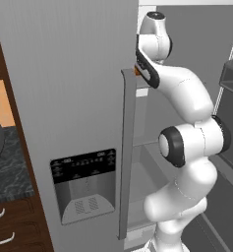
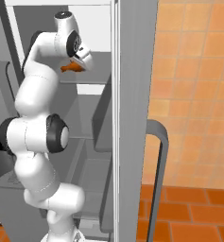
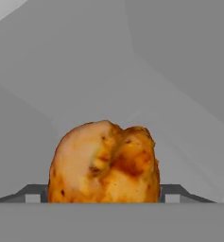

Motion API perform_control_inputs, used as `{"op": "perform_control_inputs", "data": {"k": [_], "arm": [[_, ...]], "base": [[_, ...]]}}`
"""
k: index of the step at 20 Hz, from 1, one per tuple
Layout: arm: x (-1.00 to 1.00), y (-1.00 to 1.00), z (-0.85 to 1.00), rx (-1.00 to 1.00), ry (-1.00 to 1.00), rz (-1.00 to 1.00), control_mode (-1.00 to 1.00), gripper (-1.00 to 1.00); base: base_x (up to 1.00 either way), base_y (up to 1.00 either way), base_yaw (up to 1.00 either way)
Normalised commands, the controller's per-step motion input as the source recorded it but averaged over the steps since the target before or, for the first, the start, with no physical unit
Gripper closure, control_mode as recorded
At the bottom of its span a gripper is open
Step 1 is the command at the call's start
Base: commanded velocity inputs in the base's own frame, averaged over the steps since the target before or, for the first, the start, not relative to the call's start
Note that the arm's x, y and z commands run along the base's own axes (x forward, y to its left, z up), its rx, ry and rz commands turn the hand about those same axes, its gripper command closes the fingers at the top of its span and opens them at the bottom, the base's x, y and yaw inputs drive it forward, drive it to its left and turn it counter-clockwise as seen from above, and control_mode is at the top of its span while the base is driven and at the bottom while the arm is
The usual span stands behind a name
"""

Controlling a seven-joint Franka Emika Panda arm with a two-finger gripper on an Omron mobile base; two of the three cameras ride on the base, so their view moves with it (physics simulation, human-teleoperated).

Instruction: Place one squash and one chicken drumstick in each tupperware on the nearby counter, to pack two identical lunches.

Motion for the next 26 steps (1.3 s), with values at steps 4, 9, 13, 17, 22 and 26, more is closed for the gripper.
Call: {"op": "perform_control_inputs", "data": {"k": [4,9,13,17,22,26], "arm": [[-0.93,-0.34,-0.37,-0.13,-0.07,-0.02,-1.0,1.0],[-0.96,-0.67,-0.12,-0.02,-0.06,-0.01,-1.0,1.0],[-1.0,-0.39,0.05,0.02,-0.05,0.0,-1.0,1.0],[-1.0,0.02,-0.03,0.0,0.0,0.02,-1.0,1.0],[-1.0,0.16,-0.02,-0.01,0.0,0.2,-1.0,1.0],[-1.0,0.0,-0.01,-0.04,0.0,0.43,-1.0,1.0]], "base": [[0.0,0.0,0.0],[0.0,0.0,0.0],[0.0,0.0,0.0],[0.0,0.0,0.0],[0.0,0.0,0.0],[0.0,0.0,0.0]]}}
